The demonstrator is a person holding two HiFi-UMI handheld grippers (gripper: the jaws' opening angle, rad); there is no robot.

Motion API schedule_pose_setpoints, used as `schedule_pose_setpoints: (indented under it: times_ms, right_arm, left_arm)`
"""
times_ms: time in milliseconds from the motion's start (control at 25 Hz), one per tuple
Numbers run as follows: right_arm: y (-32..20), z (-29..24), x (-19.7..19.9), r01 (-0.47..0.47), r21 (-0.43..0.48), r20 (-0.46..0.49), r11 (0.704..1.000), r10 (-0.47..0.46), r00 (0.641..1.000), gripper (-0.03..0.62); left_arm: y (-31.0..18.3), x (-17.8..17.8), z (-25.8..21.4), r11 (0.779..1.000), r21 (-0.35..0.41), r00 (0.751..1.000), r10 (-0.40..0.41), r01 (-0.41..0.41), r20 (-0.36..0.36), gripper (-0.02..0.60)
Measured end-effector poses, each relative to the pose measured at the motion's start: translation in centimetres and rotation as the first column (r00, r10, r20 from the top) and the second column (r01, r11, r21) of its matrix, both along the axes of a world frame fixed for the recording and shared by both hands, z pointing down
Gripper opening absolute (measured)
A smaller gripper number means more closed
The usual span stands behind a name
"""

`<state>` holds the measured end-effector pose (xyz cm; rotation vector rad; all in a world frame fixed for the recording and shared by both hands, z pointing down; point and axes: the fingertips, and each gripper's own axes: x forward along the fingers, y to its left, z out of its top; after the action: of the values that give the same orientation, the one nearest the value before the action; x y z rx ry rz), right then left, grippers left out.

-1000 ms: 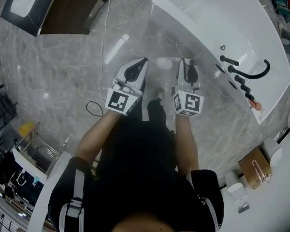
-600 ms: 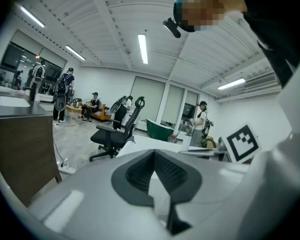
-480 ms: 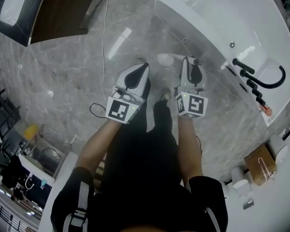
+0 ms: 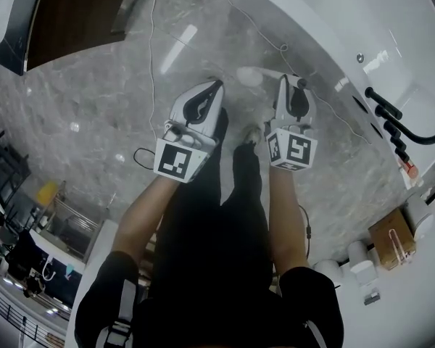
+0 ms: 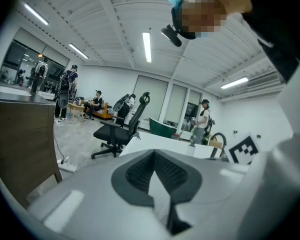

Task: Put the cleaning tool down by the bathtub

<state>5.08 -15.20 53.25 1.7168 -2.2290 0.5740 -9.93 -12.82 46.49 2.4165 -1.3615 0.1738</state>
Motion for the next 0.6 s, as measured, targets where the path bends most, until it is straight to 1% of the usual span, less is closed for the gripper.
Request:
schedule_pose_setpoints:
  times_ms: [200,440,600]
  right_arm:
    - [-0.4,3.0,0.1,-0.012,-0.019,-0.010,1.000,0.012,1.000,0.092]
    - [-1.3,6.6,0.5,-0.029,-0.033,-0.016,0.999,0.028,0.999,0.092]
    - [-1.9,9.3,0.8,-0.044,-0.045,-0.025,0.998,0.043,0.999,0.092]
  left_arm:
    - [-0.8,0.0,1.9,1.000,-0.010,1.000,0.003,-0.003,-0.018,0.006]
    - [-1.8,0.7,4.3,0.999,-0.018,0.999,0.031,-0.031,-0.018,0.006]
    - [-2.7,1.3,5.7,0.999,-0.011,0.999,0.043,-0.043,-0.017,0.006]
